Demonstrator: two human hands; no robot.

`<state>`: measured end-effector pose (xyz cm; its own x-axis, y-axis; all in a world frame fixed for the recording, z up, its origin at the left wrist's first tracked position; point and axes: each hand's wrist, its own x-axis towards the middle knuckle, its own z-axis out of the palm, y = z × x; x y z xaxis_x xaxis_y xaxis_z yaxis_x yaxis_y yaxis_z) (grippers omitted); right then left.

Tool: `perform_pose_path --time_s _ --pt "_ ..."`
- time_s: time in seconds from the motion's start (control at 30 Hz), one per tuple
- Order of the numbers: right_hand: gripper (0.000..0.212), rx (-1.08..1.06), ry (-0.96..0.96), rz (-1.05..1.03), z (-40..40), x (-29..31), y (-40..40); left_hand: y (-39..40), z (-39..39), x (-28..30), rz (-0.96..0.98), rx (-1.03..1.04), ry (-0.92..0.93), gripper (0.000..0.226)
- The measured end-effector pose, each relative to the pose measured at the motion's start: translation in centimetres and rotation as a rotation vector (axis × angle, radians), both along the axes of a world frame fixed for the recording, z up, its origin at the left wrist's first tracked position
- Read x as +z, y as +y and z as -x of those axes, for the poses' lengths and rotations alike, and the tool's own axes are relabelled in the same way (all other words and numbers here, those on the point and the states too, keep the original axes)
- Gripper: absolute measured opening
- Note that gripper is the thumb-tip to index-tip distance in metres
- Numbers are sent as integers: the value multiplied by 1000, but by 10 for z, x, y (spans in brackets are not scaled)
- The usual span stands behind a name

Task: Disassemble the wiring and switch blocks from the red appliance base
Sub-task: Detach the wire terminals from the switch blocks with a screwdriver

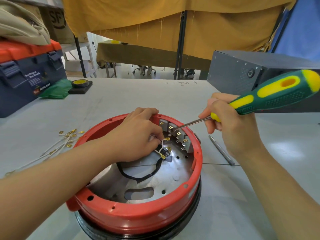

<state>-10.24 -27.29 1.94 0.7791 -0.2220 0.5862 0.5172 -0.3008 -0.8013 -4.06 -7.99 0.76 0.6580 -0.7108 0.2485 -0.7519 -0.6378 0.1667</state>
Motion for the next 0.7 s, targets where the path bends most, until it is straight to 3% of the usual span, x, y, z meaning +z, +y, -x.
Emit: perform_pose_path --time_s 0.23,0.4,0.7 --pt "35 2 -85 -52 1 1 -3 3 0 3 -1 -26 22 20" --pt "32 -18 -78 -61 1 -1 -4 4 -1 14 122 16 102 19" --pt "30 -6 -26 -50 3 0 -3 10 0 11 -198 176 -53 57"
